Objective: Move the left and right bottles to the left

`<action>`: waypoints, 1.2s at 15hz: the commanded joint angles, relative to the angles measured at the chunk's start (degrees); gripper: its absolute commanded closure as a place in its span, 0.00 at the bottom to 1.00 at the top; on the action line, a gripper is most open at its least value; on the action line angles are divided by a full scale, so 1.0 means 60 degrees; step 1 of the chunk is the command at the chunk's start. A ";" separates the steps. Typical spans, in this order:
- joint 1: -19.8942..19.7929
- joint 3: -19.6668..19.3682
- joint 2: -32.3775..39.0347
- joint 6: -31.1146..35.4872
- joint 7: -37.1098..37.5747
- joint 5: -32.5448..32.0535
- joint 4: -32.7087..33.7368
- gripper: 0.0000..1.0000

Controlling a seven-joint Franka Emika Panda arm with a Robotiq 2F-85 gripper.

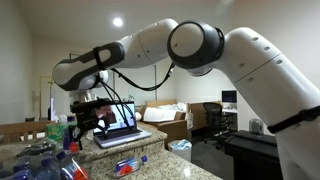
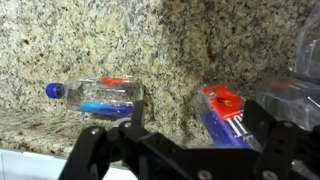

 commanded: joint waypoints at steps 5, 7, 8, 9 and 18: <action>0.0840 0.0167 -0.1071 -0.0171 0.0212 -0.0478 -0.1245 0.00; 0.0905 0.0196 -0.1953 0.0286 0.0342 -0.0358 -0.2282 0.00; 0.0905 0.0217 -0.2377 0.0383 0.0396 -0.0253 -0.2661 0.00; 0.0840 0.0228 -0.2777 0.0474 0.0345 -0.0162 -0.3038 0.00; -0.0651 0.0781 -0.6584 0.0711 -0.0327 -0.0001 -0.6887 0.00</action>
